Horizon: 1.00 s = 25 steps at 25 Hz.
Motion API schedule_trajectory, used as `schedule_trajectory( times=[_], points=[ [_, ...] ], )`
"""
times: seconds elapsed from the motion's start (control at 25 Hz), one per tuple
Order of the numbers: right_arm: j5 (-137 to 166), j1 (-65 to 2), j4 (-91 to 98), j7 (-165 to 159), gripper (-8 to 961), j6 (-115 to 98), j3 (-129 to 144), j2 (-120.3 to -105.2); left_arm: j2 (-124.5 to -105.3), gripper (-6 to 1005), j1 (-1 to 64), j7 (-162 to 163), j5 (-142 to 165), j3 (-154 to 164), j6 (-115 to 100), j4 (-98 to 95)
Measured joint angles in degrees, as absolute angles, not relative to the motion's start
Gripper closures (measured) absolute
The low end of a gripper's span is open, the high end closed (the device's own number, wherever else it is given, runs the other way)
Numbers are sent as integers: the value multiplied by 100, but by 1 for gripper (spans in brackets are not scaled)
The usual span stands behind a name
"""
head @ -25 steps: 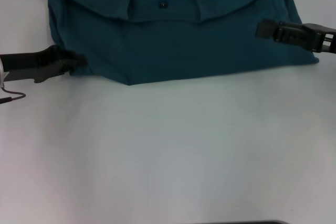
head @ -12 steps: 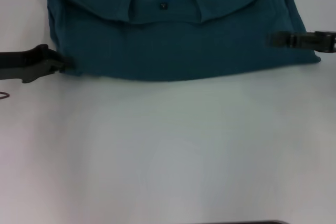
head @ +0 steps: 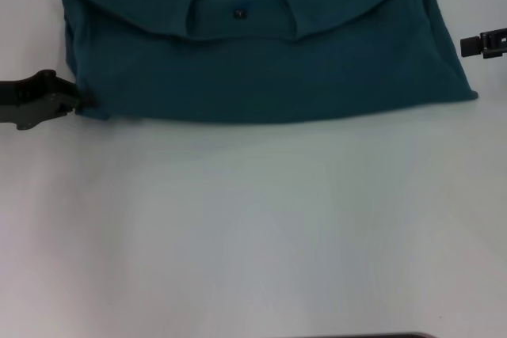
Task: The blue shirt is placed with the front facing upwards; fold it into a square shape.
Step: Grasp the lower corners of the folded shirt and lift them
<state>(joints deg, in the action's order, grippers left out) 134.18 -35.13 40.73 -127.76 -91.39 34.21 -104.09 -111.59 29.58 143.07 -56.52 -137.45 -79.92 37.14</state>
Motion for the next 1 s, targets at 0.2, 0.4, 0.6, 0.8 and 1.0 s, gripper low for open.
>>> schedule_trajectory(
  times=[0.2, 0.4, 0.6, 0.8, 1.0],
  points=[
    [13874, -3643, 4088, -12526, 220, -8940, 3581, -10547, -11172, 986, 2949, 14312, -5644, -13746, -8163, 3717],
    [14187, -3657, 4094, -12073, 220, -8793, 3883, -10710, -11159, 987, 2935, 14383, -5652, -13754, -8228, 3722],
    [14370, -3665, 4071, -12043, 220, -8495, 3891, -10775, -11179, 987, 2935, 14377, -5677, -13755, -8230, 3729],
    [14379, -3632, 3998, -12289, 219, -8237, 3869, -10775, -11189, 986, 2935, 14370, -5676, -13755, -8195, 3729],
    [14370, -3696, 3613, -12872, 219, -7842, 3849, -10696, -11189, 986, 2953, 14366, -5673, -13755, -8192, 3729]
  ],
)
